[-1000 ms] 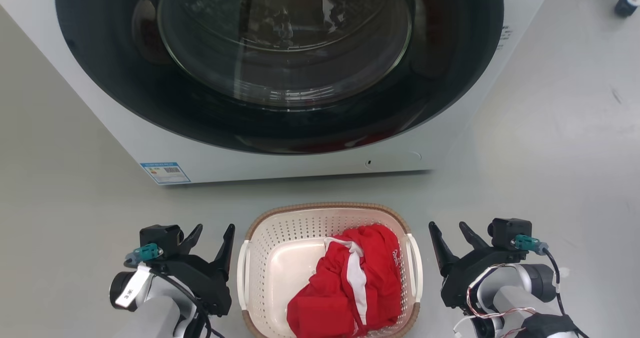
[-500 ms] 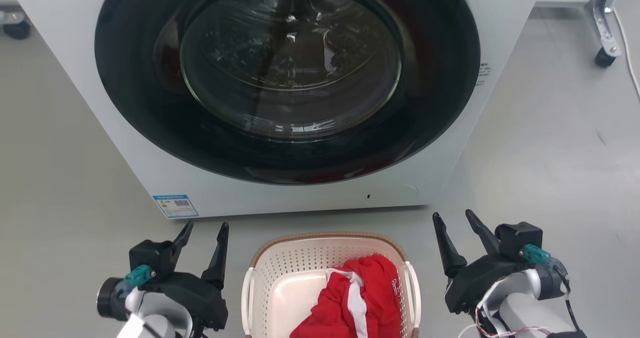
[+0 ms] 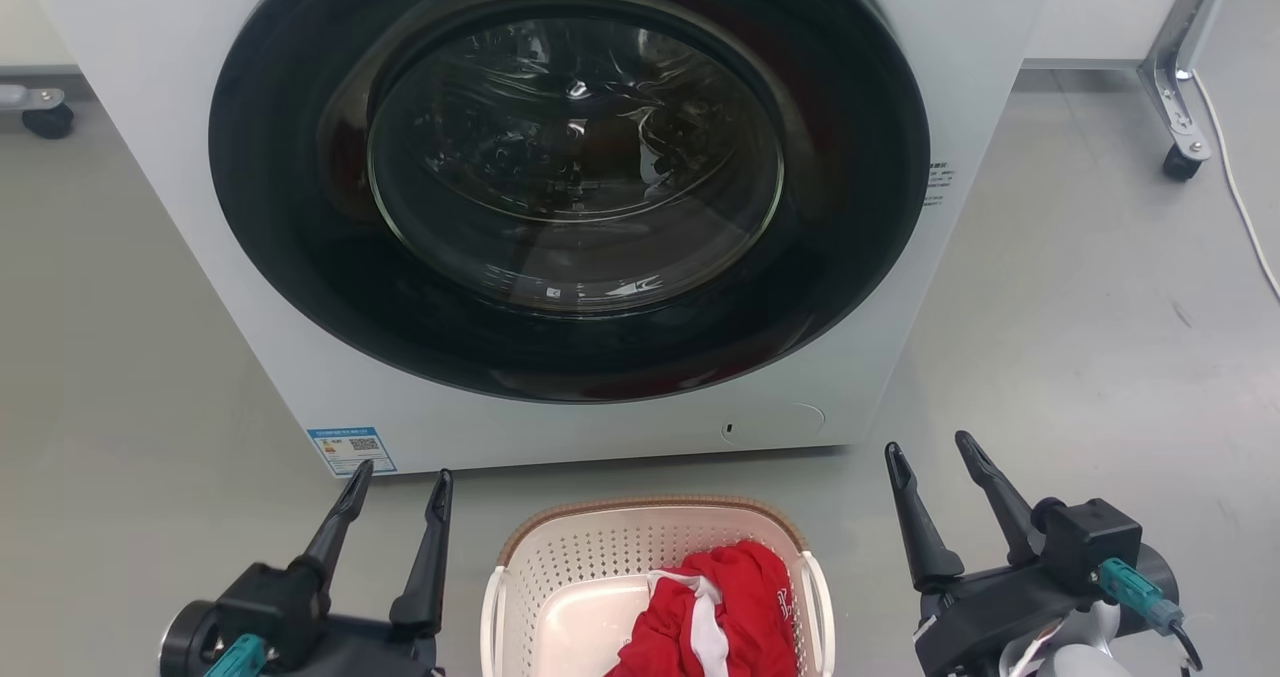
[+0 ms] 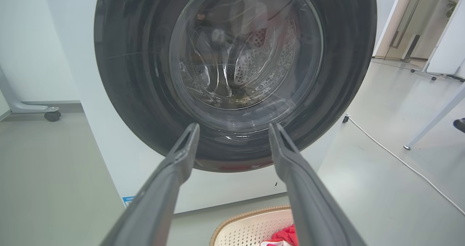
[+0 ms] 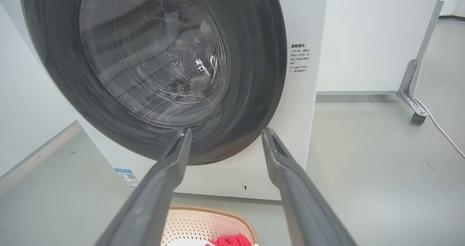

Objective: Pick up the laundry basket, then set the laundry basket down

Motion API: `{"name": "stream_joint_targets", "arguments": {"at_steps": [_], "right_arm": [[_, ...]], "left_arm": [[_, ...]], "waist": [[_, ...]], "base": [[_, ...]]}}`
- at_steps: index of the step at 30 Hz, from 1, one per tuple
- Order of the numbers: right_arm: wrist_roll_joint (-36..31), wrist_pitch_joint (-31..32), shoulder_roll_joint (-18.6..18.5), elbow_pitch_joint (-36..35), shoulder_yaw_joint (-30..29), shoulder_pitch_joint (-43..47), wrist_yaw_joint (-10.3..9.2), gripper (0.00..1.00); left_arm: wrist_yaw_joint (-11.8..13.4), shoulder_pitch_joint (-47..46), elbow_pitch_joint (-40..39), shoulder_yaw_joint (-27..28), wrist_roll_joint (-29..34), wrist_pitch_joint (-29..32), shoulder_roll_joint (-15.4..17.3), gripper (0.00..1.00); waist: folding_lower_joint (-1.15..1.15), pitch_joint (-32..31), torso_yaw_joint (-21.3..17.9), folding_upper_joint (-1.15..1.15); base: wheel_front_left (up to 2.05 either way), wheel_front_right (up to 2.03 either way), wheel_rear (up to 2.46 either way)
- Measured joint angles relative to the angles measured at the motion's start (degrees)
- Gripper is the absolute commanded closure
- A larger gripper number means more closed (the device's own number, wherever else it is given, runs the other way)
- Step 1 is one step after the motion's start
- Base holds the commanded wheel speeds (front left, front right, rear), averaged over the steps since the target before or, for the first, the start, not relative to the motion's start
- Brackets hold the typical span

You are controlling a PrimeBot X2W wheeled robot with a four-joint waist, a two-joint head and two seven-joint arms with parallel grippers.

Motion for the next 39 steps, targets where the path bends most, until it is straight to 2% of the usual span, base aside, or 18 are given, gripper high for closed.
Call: {"name": "stream_joint_targets", "arguments": {"at_steps": [3,7,14,24,39], "right_arm": [[-1.58,0.0,-0.12,-2.2,-1.51,1.52,0.0,0.0],[-3.39,0.0,0.07,-3.66,-6.65,5.02,-0.01,0.0],[-7.45,0.0,2.11,-6.43,-12.94,10.34,-0.01,0.0],[-12.49,0.15,4.35,-10.28,-15.27,12.09,-0.01,0.0],[-15.86,3.59,6.19,-14.0,-17.34,13.24,-0.01,0.0]], "left_arm": [[0.01,2.54,-2.8,1.67,0.74,0.0,0.14,0.0],[0.01,5.3,-5.08,3.0,1.68,0.0,-0.07,0.0],[0.07,8.7,-6.67,6.6,4.66,0.0,-2.61,0.0],[0.07,10.72,-8.26,9.11,8.24,0.05,-4.63,0.0],[0.07,10.93,-9.72,10.24,11.0,3.13,-6.11,0.0]], "waist": [[0.01,-0.23,-0.08,0.0],[0.01,-0.59,0.05,0.01],[0.01,-0.79,0.95,0.01],[0.01,-0.3,1.52,0.01],[0.01,-0.28,1.5,0.01]], "base": [[0.0,0.0,0.0],[0.0,0.0,0.0],[0.0,0.0,0.0],[0.0,0.0,0.0],[0.0,0.0,0.0]]}}
